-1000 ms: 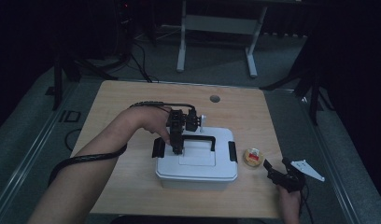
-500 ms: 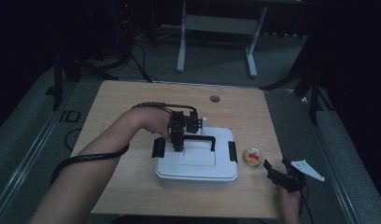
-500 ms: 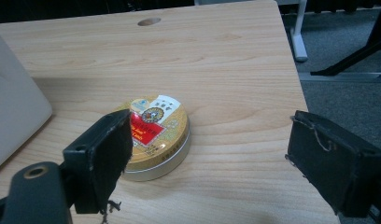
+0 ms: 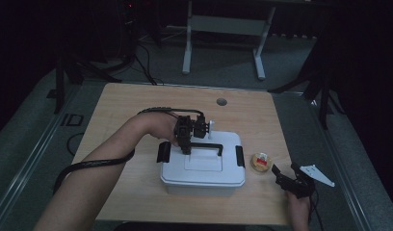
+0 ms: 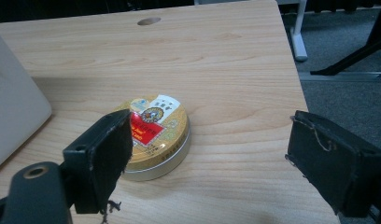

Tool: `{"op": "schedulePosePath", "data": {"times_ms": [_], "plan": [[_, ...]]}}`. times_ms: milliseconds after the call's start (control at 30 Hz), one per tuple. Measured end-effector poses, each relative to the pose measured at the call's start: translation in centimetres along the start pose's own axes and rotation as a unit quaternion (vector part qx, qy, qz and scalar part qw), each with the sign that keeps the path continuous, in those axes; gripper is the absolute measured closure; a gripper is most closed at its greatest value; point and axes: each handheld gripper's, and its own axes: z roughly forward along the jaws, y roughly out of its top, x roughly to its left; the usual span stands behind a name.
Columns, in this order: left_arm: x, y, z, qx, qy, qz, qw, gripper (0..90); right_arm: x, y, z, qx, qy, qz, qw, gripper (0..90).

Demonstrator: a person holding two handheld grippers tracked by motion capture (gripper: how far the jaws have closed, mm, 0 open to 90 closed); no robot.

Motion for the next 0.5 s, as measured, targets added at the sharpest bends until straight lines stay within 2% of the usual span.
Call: {"op": "schedulePosePath", "data": {"times_ms": [67, 500], "plan": [[0.01, -0.02, -0.01, -0.001, -0.004, -0.002, 1.0000, 83.0, 0.00, 0.00, 0.00, 0.000, 0.000, 0.000, 1.0000, 13.7], [0.03, 0.19, -0.18, 0.007, -0.005, -0.017, 0.9998, 83.7, 0.01, 0.01, 0.01, 0.001, 0.000, 0.000, 1.0000, 13.7]]}}
